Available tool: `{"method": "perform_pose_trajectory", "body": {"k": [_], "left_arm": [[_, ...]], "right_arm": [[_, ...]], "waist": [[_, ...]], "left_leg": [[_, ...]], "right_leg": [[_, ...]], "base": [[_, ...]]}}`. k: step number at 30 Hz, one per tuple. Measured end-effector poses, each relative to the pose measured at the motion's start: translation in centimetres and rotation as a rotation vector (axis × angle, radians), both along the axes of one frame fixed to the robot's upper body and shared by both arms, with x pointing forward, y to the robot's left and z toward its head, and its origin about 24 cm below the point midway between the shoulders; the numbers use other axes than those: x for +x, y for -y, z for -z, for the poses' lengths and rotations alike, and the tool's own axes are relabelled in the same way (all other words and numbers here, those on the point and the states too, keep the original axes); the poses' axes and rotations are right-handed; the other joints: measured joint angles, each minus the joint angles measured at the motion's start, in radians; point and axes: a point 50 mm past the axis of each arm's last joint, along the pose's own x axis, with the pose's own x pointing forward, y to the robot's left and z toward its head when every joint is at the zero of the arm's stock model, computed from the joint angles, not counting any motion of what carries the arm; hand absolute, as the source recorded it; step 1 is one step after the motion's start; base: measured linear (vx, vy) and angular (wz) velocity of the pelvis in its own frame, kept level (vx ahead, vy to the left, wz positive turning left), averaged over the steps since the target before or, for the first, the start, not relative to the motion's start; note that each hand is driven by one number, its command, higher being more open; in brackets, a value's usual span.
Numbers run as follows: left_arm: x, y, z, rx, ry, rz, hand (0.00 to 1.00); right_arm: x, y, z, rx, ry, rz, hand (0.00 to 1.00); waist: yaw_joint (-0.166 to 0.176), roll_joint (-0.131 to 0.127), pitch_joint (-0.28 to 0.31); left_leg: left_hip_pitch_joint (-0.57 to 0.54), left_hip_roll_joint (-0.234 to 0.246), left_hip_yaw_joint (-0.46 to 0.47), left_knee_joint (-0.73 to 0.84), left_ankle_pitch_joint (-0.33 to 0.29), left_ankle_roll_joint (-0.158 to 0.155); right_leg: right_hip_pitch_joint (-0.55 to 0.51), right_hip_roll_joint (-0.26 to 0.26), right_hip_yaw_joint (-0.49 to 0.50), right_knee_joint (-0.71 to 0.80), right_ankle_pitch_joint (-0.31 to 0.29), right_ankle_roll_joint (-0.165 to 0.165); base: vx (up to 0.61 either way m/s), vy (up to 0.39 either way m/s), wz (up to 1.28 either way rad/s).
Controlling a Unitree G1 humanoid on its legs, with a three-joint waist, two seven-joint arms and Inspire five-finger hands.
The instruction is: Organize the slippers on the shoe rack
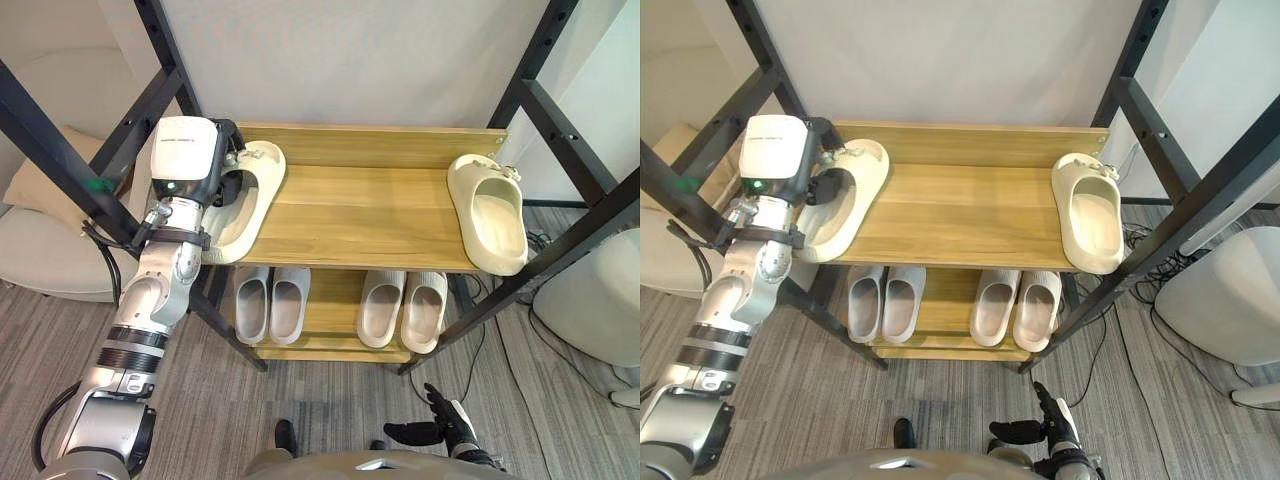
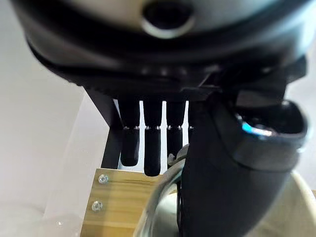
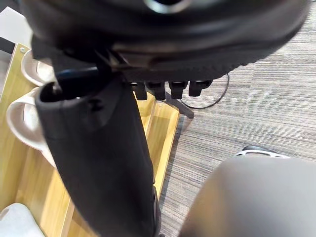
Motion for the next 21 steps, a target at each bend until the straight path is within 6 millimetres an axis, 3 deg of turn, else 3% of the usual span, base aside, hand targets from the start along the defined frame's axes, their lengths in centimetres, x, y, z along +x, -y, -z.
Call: {"method": "perform_pose_trajectory", "body": {"k": [14,21], "left_arm": [[0.4,0.8,0.2,-0.068,-0.013,0.035,0.0],[0.8,4.2,1.1,-0.102,-0.048,0.147,0.0]], "right_arm": [[0.0,0.2,0.1,0.011,0.004,0.059,1.0],[0.1,0.5,0.4,0.008,-0.025,0.073,1.0]], "waist": [[-0.01,0.003,0.0],[-0.012,0.011,-0.003]], "left_leg": [[0.012,-0.003,0.018,0.0,0.0,0.001],[0.025,-0.013,0.025,0.0,-0.001,0.004]], "right_leg": [[0.006,-0.004,0.013,-0.003,0.006,0.003],[0.014,-0.015,0.02,-0.003,0.013,0.008]], "base": [[0.0,0.001,-0.03],[-0.04,0.021,-0.03]]}}
